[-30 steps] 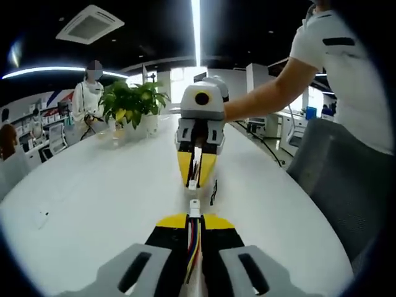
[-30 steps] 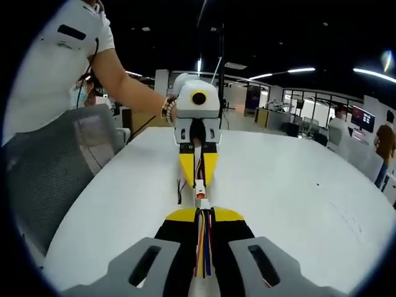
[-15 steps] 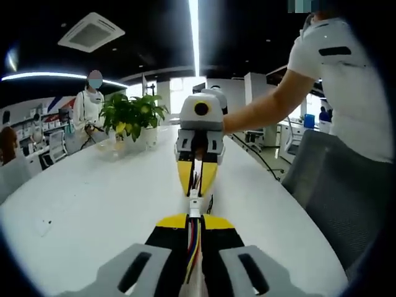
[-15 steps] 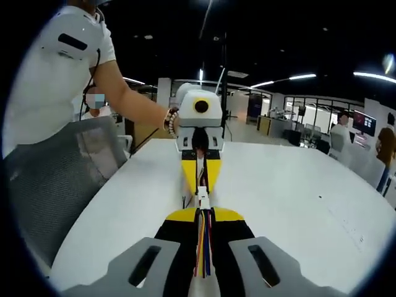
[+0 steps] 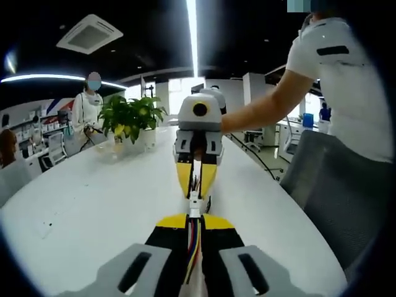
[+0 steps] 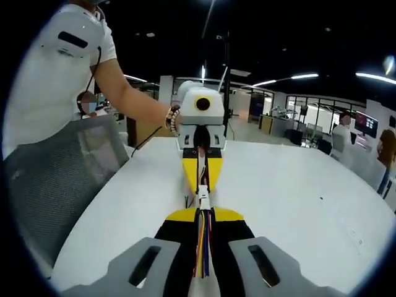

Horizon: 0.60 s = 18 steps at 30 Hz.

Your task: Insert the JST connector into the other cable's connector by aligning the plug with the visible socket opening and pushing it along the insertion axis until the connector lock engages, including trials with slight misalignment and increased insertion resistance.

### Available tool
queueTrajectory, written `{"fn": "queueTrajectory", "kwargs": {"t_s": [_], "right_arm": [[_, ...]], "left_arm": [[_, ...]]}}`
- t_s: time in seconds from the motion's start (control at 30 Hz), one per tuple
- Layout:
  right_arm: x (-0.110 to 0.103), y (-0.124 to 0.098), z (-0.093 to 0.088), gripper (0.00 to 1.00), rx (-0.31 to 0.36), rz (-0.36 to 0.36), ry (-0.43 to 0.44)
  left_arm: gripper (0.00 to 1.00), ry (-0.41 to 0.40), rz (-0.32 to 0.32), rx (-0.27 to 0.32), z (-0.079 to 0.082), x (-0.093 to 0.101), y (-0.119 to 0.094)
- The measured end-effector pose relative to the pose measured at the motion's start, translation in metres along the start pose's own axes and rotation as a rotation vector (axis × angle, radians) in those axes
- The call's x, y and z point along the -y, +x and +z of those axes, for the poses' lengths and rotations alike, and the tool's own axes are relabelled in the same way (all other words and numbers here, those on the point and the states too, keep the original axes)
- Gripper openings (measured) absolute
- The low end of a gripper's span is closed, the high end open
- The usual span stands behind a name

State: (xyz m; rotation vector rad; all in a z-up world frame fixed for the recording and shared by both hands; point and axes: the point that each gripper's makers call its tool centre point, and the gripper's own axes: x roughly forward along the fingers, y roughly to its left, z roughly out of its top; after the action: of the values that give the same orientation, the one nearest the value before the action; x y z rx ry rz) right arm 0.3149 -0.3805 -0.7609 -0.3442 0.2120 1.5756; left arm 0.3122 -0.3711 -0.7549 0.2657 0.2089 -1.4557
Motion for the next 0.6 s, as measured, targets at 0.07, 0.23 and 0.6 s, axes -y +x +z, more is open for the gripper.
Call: {"fn": "queueTrajectory", "kwargs": {"t_s": [0.07,0.23,0.6], "right_arm": [[-0.0009,0.0010,-0.0004,0.04,-0.008,0.002,-0.005],[-0.0006,0.0026,-0.0002,0.04,-0.016,0.001,-0.007],[-0.0026,0.0039,0.0001,0.04,-0.026,0.005,-0.007]], "left_arm": [[0.01,0.003,-0.002,-0.007,-0.0013,0.0004,0.0001],[0.01,0.003,0.001,-0.012,-0.0014,0.0005,0.0004],[0.01,0.006,0.007,-0.019,-0.0017,-0.0006,-0.0015]]}}
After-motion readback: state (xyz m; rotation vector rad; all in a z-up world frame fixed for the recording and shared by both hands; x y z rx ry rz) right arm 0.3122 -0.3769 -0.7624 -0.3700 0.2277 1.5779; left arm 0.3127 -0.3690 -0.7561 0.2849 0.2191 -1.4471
